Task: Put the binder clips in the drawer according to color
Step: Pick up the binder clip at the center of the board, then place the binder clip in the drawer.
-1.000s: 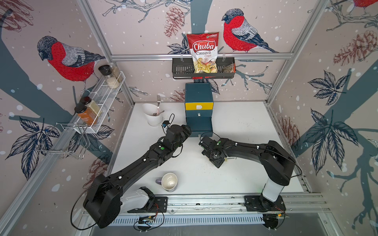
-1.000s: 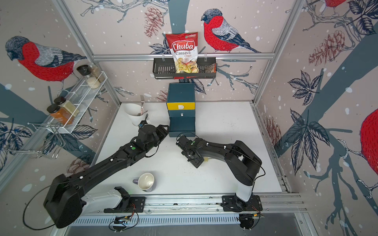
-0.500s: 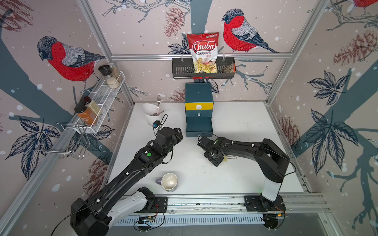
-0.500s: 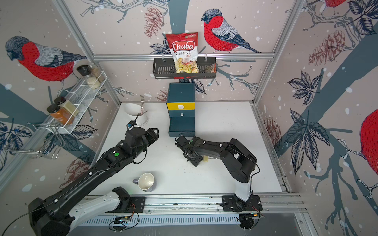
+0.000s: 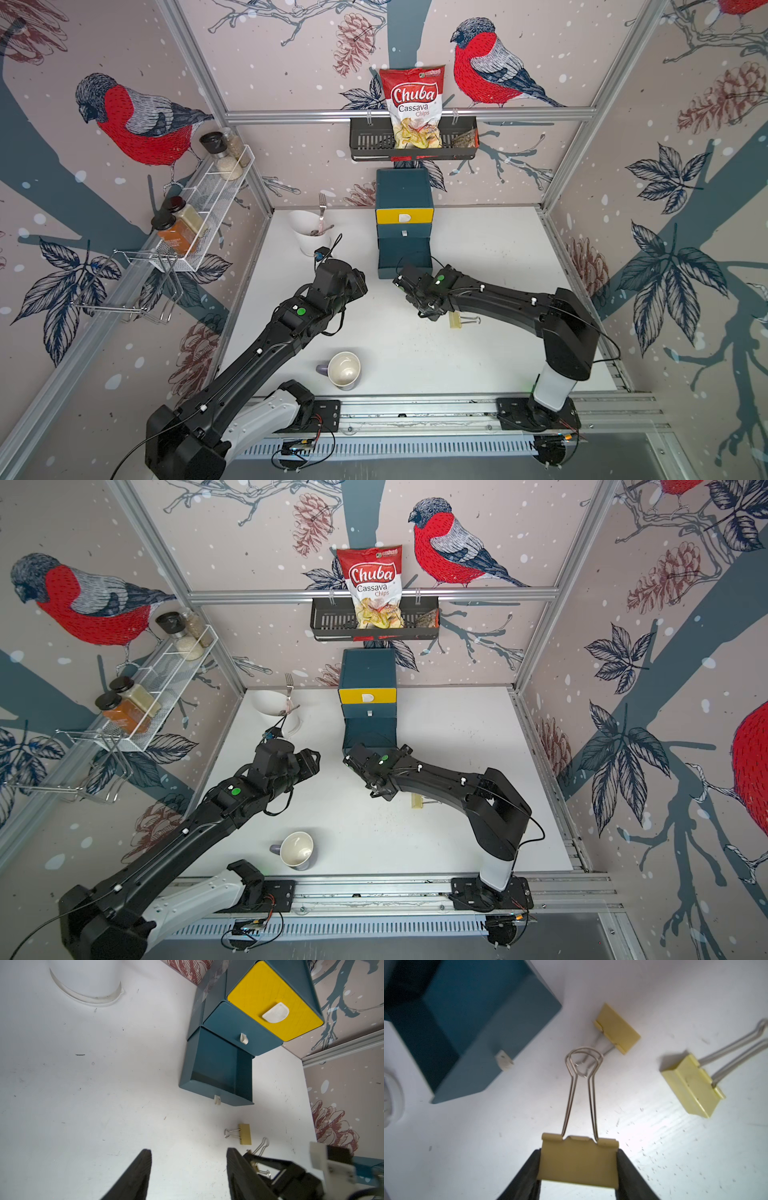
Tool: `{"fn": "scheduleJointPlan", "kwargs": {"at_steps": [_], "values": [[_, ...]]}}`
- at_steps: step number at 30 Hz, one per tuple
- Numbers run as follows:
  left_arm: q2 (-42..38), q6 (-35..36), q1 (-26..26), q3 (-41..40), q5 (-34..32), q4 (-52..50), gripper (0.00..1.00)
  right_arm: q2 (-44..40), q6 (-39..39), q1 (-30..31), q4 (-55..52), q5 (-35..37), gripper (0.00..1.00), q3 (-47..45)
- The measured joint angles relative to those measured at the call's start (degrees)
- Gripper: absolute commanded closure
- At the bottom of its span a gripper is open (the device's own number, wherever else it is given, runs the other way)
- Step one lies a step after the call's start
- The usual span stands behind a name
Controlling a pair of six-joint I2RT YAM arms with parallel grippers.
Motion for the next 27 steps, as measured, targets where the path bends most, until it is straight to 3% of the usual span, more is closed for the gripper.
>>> {"fn": "scheduleJointPlan", "kwargs": {"at_steps": [6, 11, 15, 20, 27], "values": [[1.4, 5.8, 2.0, -1.3, 6.6, -0.8, 0.39, 5.1, -14.5, -1.2, 1.7, 7.6, 0.55, 11.7], [3.8, 7.1, 2.1, -3.0, 11.4, 0.1, 0.4, 13.4, -25.8, -5.0, 2.6, 9.2, 0.56, 20.7], [4.1, 6.8, 2.1, -5.2, 14.2, 2.1, 0.4, 17.1, -32.5, -7.2, 3.9, 9.6, 0.55, 22.7], [3.6, 5.2, 2.1, -7.1, 15.7, 4.3, 0.41, 19.9, -38.2, -9.7, 6.7, 8.3, 0.53, 23.5], [3.3, 4.0, 2.1, -7.3, 15.8, 5.8, 0.41, 24.3, -39.7, -10.2, 7.5, 7.2, 0.48, 25.6]]}}
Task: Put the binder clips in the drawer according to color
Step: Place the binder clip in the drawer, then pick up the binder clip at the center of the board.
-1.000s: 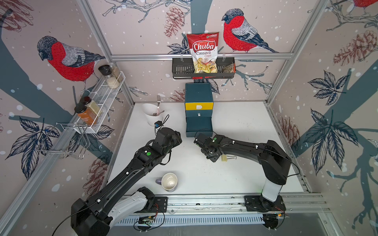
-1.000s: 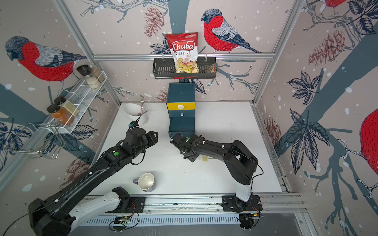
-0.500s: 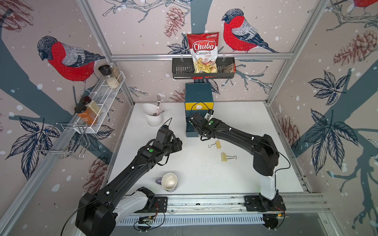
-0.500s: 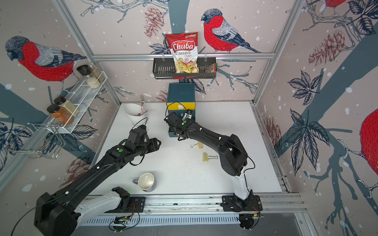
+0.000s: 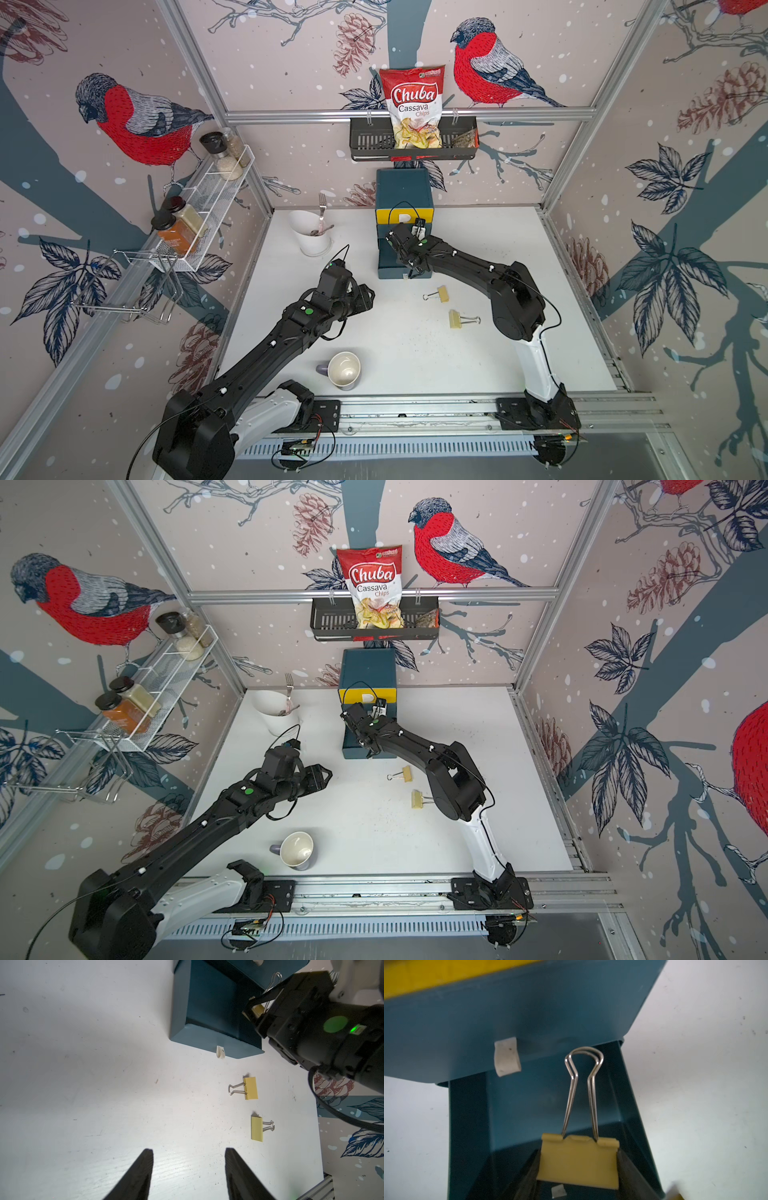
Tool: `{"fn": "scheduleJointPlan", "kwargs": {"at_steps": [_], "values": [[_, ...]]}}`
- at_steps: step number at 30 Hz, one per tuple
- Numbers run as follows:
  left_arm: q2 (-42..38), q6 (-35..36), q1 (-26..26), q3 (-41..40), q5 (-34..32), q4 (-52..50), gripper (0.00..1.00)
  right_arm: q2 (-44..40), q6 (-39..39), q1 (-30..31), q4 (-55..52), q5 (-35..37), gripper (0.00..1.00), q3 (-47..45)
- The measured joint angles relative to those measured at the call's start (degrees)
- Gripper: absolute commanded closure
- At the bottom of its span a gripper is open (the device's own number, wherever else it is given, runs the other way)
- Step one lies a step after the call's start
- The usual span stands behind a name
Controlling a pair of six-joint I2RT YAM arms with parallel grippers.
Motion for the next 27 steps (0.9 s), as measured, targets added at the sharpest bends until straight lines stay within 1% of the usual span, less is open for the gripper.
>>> {"fn": "scheduleJointPlan", "kwargs": {"at_steps": [2, 4, 7, 9, 13, 19, 22, 25, 27], "values": [[0.0, 0.0, 0.0, 0.1, 0.0, 0.1, 0.4, 1.0, 0.1, -0.2, -0.2, -0.7, 0.45, 0.0], [0.0, 0.0, 0.0, 0.3, 0.0, 0.1, 0.4, 1.4, 0.1, -0.4, -0.3, -1.0, 0.39, 0.0], [0.0, -0.1, 0.0, 0.9, 0.0, 0.1, 0.38, 1.4, 0.2, -0.5, -0.3, -1.0, 0.26, 0.1], [0.0, -0.2, 0.0, 1.2, 0.0, 0.0, 0.38, 0.9, 0.1, -0.2, -0.4, -0.7, 0.2, 0.1], [0.0, -0.2, -0.1, 1.5, 0.0, 0.1, 0.38, -2.3, -0.1, 0.5, -0.4, 0.0, 0.18, 0.1], [0.1, -1.0, -0.4, 1.5, -0.1, 0.1, 0.37, -8.9, 1.0, 1.4, -1.0, 1.9, 0.19, -2.0], [-0.2, -1.3, -0.4, 1.5, -0.3, 0.1, 0.37, -15.1, 6.2, 1.6, -2.9, 2.4, 0.21, -7.5], [-0.5, -1.6, -0.4, 1.4, -0.4, 0.1, 0.37, -21.9, 15.0, 0.7, -5.0, 1.4, 0.19, -14.6], [-0.5, -2.1, -0.5, 1.3, -0.5, 0.1, 0.38, -26.2, 22.8, -0.7, -7.0, -0.3, 0.03, -19.9]]}}
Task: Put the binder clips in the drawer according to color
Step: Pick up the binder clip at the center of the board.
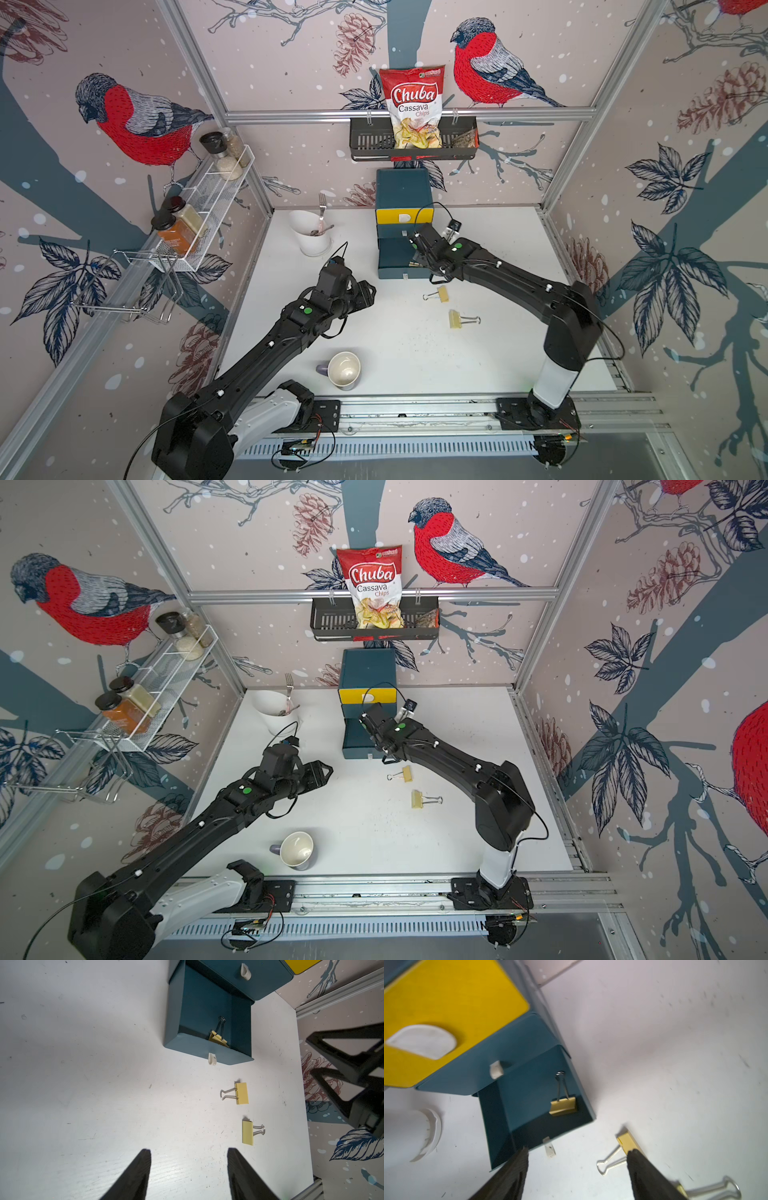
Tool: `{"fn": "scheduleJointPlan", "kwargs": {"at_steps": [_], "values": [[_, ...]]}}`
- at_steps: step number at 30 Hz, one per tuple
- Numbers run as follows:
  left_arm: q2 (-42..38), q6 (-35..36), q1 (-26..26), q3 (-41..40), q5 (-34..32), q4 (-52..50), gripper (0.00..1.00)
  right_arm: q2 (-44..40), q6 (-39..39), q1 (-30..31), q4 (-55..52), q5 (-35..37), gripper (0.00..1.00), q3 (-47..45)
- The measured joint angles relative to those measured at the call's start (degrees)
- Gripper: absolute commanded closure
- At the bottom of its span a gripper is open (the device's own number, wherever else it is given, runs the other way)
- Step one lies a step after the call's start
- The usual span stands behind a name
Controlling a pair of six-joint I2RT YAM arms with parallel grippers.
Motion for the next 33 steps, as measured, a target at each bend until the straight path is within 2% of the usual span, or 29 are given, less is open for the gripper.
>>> {"fn": "scheduleJointPlan", "kwargs": {"at_steps": [5, 11, 16, 21, 33], "values": [[-0.2, -0.8, -0.6, -0.2, -1.1, 0.0, 0.38, -6.6, 17.7, -4.5, -6.6, -8.4, 0.0, -10.4], [-0.4, -2.0, -2.2, -0.1, -2.6, 0.0, 0.39, -7.8, 27.1, -11.8, -8.7, -20.0, 0.0, -16.5], [-0.4, -2.6, -3.6, 0.0, -3.7, 0.0, 0.4, -9.4, 30.8, -14.1, -7.9, -26.0, 0.0, -21.2], [-0.2, -3.5, -4.5, 0.1, -4.8, 0.0, 0.4, -6.6, 33.0, -16.6, -5.2, -31.3, 0.0, -23.4], [0.5, -4.0, -5.6, 0.1, -6.9, 0.0, 0.41, -1.9, 35.5, -17.9, -0.4, -37.8, 0.0, -23.2]]}}
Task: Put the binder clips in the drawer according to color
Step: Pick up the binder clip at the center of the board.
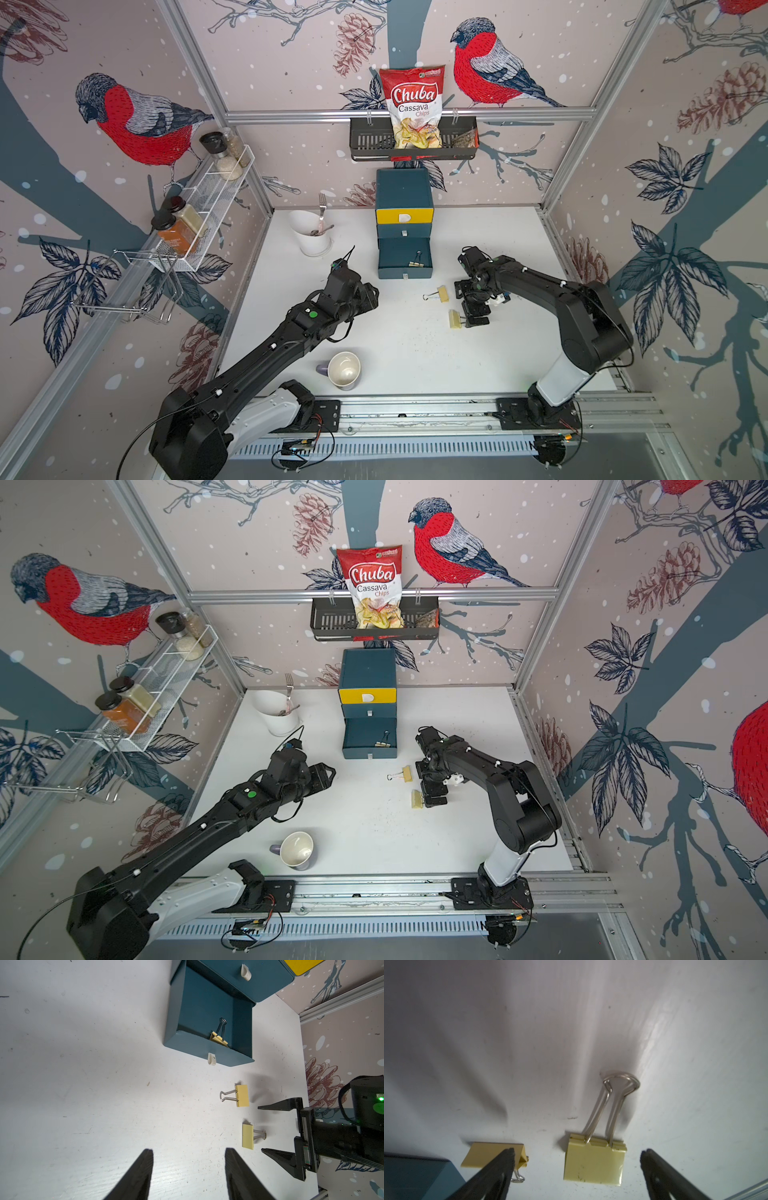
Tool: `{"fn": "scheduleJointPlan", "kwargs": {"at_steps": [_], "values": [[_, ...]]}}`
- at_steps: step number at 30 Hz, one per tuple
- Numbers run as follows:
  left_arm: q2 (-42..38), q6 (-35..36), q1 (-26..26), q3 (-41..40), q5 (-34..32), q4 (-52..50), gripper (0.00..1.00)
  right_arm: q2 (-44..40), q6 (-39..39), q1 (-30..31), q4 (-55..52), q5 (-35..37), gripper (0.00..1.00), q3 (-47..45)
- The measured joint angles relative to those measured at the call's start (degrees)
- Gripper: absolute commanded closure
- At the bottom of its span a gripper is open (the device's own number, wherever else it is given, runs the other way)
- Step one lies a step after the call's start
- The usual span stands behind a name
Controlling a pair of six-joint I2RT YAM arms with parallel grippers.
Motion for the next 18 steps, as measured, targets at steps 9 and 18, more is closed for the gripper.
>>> {"fn": "scheduleJointPlan", "kwargs": {"at_steps": [9, 18], "values": [[1.5, 0.0, -0.6, -0.2, 0.0, 0.3, 0.41, 0.7, 1.9, 1.3, 3.0, -2.5, 0.0, -3.5], [1.5, 0.0, -0.7, -0.3, -0.1, 1.1, 0.42, 2.1, 3.5, 2.4, 5.8, -4.6, 0.1, -3.8]]}}
